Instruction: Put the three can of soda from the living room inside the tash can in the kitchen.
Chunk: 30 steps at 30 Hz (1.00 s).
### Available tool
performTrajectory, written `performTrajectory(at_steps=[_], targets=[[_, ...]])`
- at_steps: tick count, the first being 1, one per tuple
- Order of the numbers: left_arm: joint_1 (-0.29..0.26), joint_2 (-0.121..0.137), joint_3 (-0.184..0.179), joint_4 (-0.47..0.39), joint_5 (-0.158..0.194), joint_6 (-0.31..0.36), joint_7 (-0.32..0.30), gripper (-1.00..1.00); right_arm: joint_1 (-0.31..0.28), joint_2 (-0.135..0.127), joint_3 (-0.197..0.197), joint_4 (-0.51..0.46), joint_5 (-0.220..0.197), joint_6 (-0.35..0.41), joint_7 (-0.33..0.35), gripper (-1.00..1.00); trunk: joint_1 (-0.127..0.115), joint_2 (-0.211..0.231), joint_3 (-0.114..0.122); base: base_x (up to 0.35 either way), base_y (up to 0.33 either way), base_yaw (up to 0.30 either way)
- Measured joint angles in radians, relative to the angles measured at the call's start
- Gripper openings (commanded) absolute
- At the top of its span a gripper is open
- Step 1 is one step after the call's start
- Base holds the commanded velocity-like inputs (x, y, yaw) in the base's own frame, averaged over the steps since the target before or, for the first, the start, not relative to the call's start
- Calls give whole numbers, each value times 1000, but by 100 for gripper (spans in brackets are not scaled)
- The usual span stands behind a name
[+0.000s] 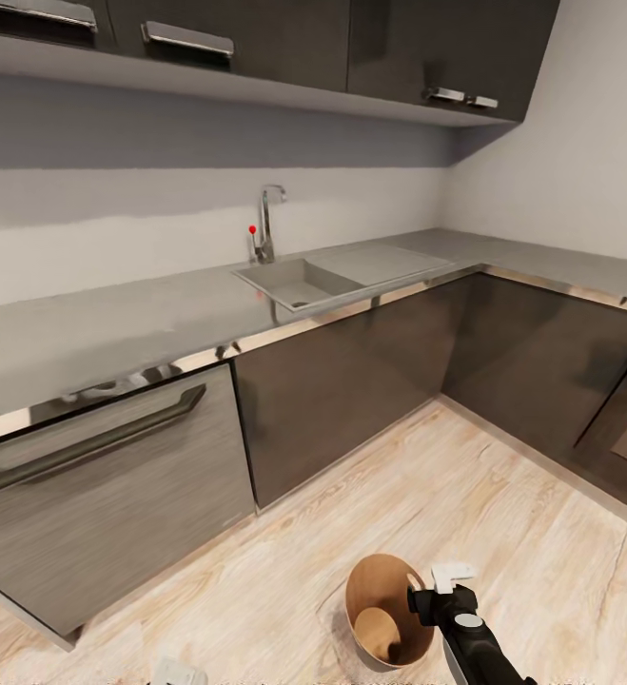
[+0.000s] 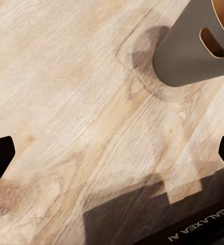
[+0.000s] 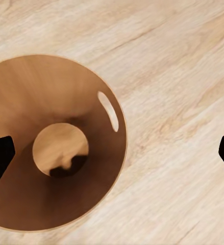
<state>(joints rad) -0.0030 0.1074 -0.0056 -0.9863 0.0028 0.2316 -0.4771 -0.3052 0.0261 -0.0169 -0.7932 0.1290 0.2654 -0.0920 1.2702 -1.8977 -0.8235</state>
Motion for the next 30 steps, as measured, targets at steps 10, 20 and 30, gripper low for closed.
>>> performTrajectory(at_steps=[10, 20, 30], targets=[[0, 0, -1, 0, -1, 0, 0, 100, 0, 0, 0, 0, 0, 0, 0, 100, 38, -70, -48, 0, 0, 0], [0, 0, -1, 0, -3, 0, -1, 100, 0, 0, 1, 0, 1, 0, 0, 100, 58, -105, -70, 0, 0, 0], [0, 1, -2, 0, -4, 0, -2, 100, 0, 0, 0, 0, 1, 0, 0, 100, 73, -133, -82, 0, 0, 0]])
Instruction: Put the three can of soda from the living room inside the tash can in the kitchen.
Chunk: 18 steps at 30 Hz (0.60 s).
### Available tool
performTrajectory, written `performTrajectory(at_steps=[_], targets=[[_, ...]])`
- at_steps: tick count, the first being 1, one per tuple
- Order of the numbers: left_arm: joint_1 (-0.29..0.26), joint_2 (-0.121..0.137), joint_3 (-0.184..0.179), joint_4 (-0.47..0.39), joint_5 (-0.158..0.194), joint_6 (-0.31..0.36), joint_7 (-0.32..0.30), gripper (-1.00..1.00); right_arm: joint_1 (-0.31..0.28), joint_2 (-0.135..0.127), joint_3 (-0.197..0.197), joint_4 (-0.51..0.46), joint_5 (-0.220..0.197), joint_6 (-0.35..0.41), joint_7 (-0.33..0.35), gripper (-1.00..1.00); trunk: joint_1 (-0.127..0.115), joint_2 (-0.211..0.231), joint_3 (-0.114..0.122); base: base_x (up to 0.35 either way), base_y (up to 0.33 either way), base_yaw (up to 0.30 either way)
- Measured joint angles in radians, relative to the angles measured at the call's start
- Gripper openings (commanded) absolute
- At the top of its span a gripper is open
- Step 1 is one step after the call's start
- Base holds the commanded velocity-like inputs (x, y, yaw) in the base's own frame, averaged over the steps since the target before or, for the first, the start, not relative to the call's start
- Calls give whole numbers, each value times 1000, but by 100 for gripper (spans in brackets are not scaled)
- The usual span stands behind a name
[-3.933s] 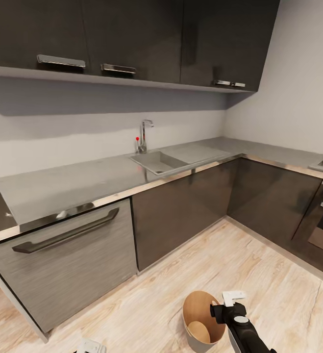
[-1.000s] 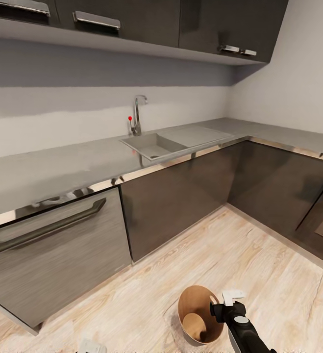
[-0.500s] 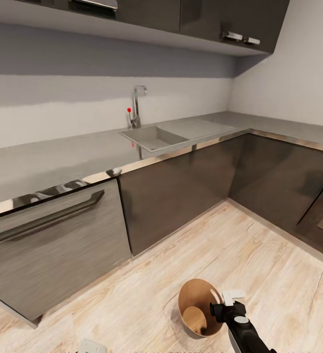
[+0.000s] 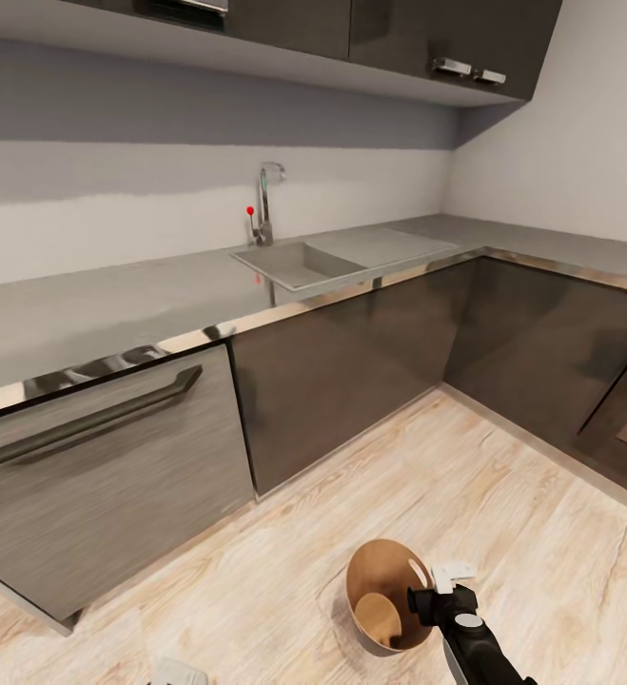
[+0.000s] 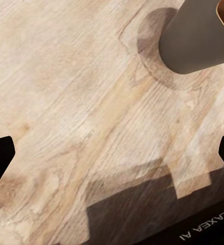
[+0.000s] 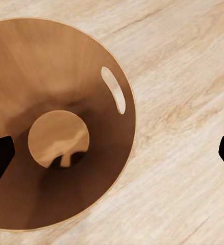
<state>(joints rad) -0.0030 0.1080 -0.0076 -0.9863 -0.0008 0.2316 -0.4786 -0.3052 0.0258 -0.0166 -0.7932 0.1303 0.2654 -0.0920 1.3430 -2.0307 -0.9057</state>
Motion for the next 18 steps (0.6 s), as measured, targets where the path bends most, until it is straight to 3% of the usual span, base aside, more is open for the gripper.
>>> performTrajectory(at_steps=[18], targets=[[0, 1, 0, 0, -1, 0, 0, 100, 0, -1, 0, 0, 0, 0, 0, 100, 69, -126, -69, 0, 0, 0]])
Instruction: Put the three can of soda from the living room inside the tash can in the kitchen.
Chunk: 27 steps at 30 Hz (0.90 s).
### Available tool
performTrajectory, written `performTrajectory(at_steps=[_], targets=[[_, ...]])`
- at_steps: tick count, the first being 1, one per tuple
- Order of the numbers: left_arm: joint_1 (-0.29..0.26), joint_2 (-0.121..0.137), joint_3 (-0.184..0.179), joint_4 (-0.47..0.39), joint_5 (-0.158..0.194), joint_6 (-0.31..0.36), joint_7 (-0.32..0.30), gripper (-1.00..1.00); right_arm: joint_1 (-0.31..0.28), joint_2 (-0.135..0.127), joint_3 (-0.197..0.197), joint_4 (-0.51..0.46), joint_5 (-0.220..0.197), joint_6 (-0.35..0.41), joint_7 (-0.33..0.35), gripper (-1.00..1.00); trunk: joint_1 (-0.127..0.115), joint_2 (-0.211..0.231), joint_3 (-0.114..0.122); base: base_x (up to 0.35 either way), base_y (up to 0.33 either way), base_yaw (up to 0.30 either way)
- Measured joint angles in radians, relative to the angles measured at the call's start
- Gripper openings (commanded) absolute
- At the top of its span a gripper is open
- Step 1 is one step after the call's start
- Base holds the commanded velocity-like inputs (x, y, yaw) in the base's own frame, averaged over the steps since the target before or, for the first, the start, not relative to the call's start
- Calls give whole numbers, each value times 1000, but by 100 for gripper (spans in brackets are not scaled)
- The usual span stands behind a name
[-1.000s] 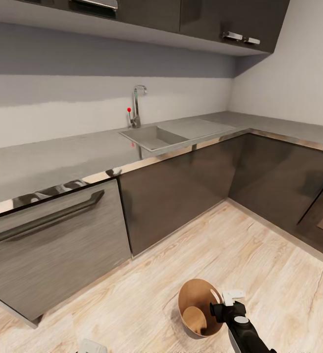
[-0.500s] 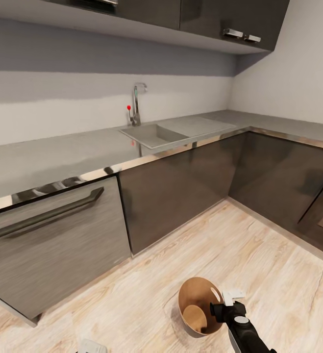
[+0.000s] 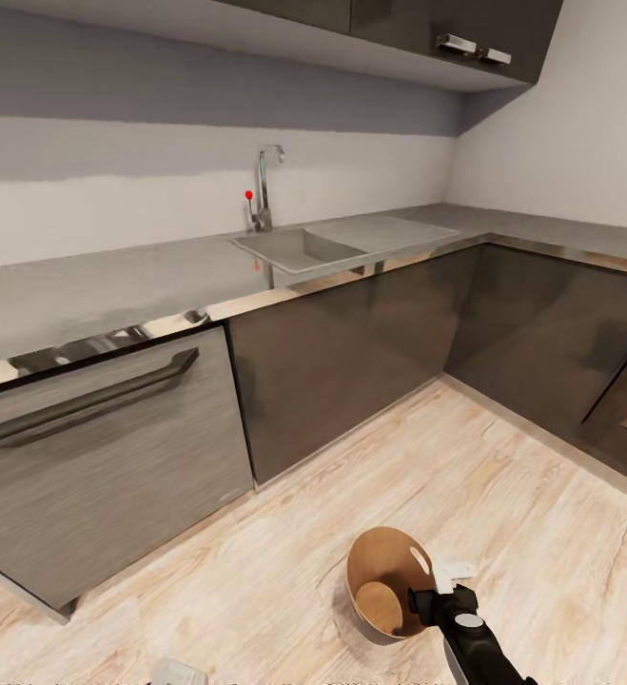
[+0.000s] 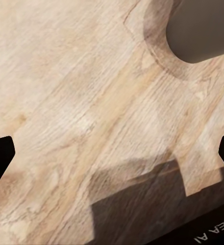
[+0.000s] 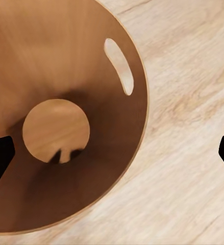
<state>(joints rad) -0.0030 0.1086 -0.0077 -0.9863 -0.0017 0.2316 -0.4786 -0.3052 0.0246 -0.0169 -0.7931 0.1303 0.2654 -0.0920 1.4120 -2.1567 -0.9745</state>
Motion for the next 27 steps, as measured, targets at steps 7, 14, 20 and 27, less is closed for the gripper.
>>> performTrajectory(at_steps=[7, 14, 20, 27], targets=[[0, 0, 0, 0, 0, 0, 0, 100, 0, 0, 0, 0, 0, 0, 0, 100, 27, -49, -33, 0, 0, 0], [0, 0, 0, 0, 0, 0, 0, 100, 0, 0, 0, 0, 0, 0, 0, 100, 42, -77, -57, 0, 0, 0], [0, 0, 0, 0, 0, 0, 0, 100, 0, 1, 0, 0, 0, 0, 0, 100, 50, -91, -66, 0, 0, 0], [0, 0, 0, 0, 0, 0, -1, 100, 0, 0, 0, 0, 0, 0, 0, 100, 77, -140, -94, 0, 0, 0]])
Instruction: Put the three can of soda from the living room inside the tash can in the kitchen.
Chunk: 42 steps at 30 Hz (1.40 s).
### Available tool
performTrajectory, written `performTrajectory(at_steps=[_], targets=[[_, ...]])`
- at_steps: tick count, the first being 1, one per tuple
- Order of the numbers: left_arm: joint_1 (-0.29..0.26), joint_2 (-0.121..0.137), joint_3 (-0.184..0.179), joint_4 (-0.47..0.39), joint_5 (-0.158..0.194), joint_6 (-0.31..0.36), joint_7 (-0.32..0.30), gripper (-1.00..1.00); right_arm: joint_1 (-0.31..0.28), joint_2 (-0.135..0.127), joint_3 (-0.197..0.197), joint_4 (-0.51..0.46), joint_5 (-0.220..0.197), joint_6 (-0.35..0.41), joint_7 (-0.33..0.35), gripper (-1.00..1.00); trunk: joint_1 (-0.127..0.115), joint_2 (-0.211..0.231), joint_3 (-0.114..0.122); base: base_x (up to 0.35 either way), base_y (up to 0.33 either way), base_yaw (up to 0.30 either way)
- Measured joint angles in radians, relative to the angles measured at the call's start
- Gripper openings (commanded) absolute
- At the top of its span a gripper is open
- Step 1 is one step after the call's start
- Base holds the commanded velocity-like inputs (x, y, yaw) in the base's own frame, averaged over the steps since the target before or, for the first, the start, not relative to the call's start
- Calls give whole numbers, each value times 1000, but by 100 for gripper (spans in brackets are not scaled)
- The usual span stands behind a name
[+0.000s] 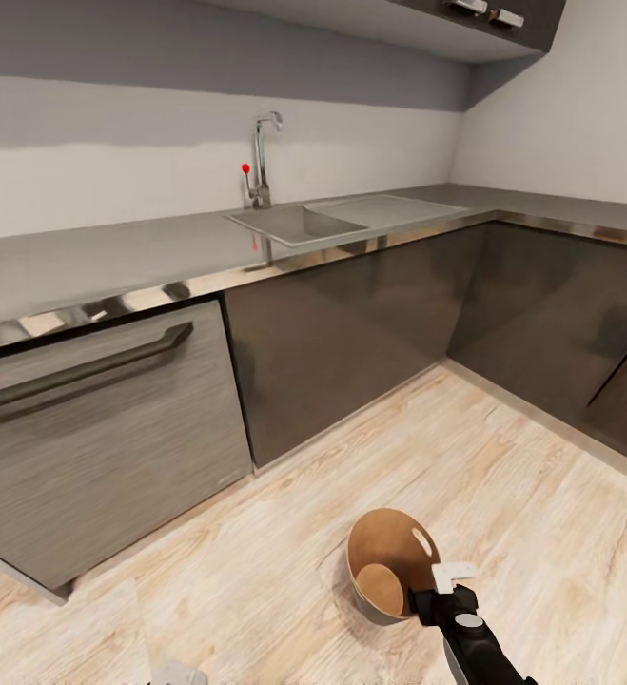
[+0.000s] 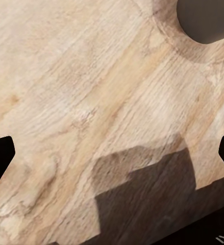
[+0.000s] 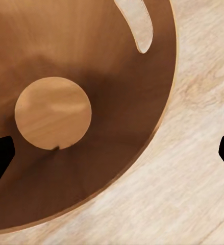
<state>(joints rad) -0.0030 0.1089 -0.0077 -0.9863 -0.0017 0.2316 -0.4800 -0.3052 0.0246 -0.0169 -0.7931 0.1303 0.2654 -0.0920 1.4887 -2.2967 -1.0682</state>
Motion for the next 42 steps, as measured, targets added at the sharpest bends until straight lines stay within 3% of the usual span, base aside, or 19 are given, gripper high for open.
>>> performTrajectory(at_steps=[4, 14, 23, 42], targets=[[0, 0, 0, 0, 0, 0, 0, 100, 0, 0, 0, 0, 0, 0, 0, 100, 15, -28, -18, 0, 0, 0], [0, 0, 0, 0, 0, 0, 0, 100, 0, 1, 0, 0, 0, 0, 0, 100, 15, -28, -31, 0, 0, 0], [0, 0, 0, 0, 0, 0, -1, 100, 0, 0, 0, -1, 0, 0, 0, 100, 50, -91, -67, 0, 0, 0], [0, 0, 0, 0, 1, 1, -2, 100, 0, 0, 0, -1, 0, 0, 0, 100, 54, -98, -80, 0, 0, 0]])
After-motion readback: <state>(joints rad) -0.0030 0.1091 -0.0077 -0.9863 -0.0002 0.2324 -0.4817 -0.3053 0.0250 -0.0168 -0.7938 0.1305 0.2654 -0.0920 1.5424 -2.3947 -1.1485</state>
